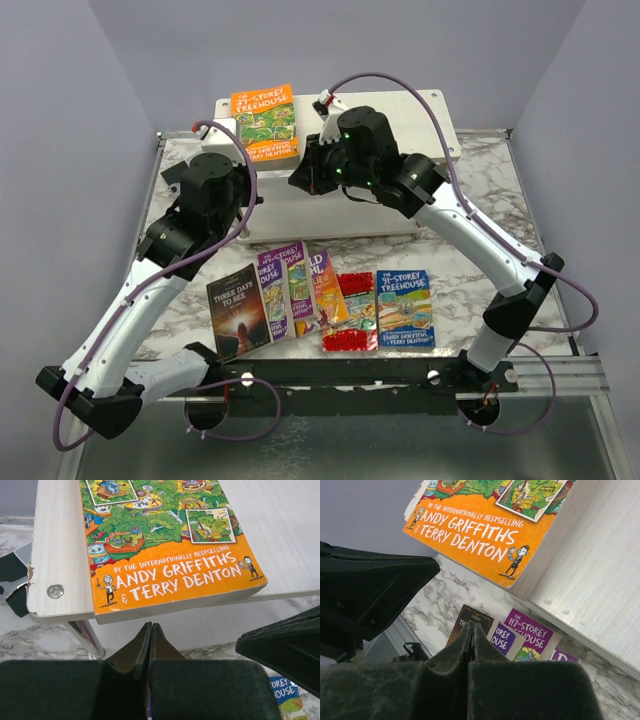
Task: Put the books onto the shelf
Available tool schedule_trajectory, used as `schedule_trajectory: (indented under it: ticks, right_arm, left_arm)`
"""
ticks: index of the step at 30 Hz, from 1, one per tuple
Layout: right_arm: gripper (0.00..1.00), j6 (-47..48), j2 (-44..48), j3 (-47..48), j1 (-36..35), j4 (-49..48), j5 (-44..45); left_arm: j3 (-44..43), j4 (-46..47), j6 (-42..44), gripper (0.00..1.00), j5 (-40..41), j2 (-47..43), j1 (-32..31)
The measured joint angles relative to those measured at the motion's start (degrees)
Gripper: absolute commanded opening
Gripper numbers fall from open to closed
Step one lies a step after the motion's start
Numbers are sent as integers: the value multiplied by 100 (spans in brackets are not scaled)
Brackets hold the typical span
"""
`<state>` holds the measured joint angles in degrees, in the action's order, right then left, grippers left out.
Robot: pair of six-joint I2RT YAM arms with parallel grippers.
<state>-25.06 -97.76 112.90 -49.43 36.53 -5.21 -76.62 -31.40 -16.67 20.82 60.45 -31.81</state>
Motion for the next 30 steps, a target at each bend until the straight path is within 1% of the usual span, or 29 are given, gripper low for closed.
schedule_trajectory:
  ticks: [10, 19, 21, 22, 24, 27, 30]
  right_arm:
    - [1, -37, -341, 341, 0, 7, 138]
    - [1, -37, -461, 575, 0, 9, 319]
    - [2, -37, -461, 575, 0, 9, 323]
    - [5, -37, -461, 575, 0, 9, 323]
    - [11, -33, -431, 507, 0, -11, 328]
    - [24, -28, -210, 50, -2, -76, 330]
    - [37, 2, 153, -616, 0, -111, 326]
  left_arm:
    - [-229, -2, 39, 0, 26, 437, 20]
    - [-267, 0, 94, 0, 72, 479, 26]
    - [-267, 0, 105, 0, 70, 476, 26]
    - [-267, -2, 107, 4, 70, 476, 26]
    - [-267, -4, 107, 15, 66, 472, 26]
    - [-260, -7, 85, 28, 39, 413, 28]
    - [-111, -24, 22, 36, -70, 168, 37]
